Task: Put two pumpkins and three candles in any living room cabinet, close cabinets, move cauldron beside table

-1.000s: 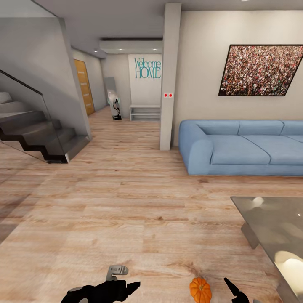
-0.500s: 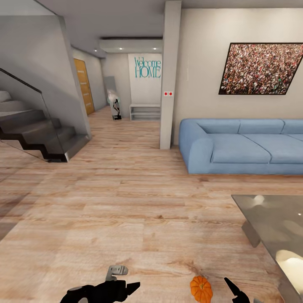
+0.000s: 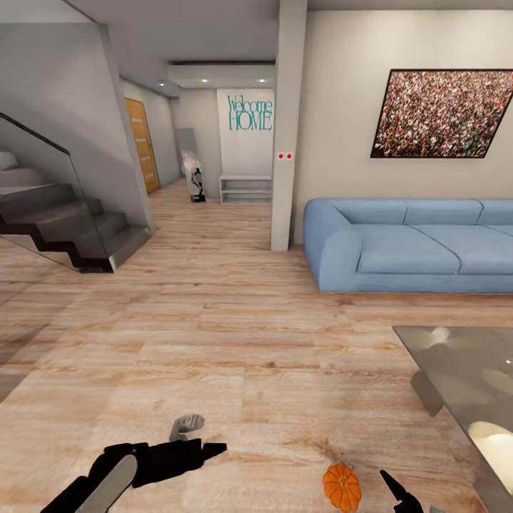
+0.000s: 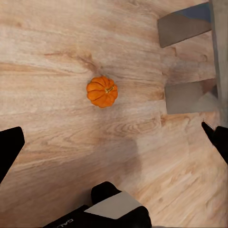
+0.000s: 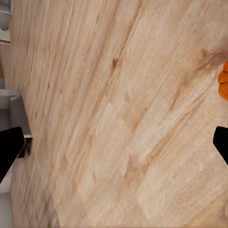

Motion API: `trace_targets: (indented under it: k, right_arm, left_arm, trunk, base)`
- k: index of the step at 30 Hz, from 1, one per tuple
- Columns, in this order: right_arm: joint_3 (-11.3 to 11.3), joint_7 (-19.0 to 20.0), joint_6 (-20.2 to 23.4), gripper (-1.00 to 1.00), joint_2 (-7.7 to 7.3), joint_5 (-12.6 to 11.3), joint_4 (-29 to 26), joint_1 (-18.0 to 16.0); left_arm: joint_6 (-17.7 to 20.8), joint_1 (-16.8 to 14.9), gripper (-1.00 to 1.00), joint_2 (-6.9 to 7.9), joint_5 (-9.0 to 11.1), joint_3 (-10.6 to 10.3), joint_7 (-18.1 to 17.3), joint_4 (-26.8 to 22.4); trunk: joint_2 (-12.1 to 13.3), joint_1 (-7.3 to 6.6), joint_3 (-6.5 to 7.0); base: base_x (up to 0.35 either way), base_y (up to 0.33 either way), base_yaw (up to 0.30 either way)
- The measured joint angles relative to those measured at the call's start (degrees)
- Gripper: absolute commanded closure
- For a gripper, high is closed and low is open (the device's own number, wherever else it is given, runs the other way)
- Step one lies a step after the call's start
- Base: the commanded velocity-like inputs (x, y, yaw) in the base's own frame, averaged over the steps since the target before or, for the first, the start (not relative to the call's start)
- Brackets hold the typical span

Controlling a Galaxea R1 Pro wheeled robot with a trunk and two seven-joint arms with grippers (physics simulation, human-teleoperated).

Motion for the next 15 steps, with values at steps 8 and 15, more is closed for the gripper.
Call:
trace_targets:
  k: [8, 15]
  right_arm:
    - [0.03, -0.08, -0.07, -1.00, 0.05, 0.00, 0.00, 0.00]
    - [0.03, -0.08, -0.11, -1.00, 0.26, 0.00, 0.00, 0.00]
  left_arm:
    - [4.72, -9.88, -1.00, -3.35, -0.54, 9.19, 2.03, 12.19]
    - [0.70, -13.95, -1.00, -4.93, -0.57, 9.55, 2.26, 19.29]
  trunk:
    - [-3.21, 1.76, -1.44]
    - [-6.02, 3.30, -2.70]
  base:
    - [0.000, 0.000, 0.000]
    - [0.000, 0.000, 0.000]
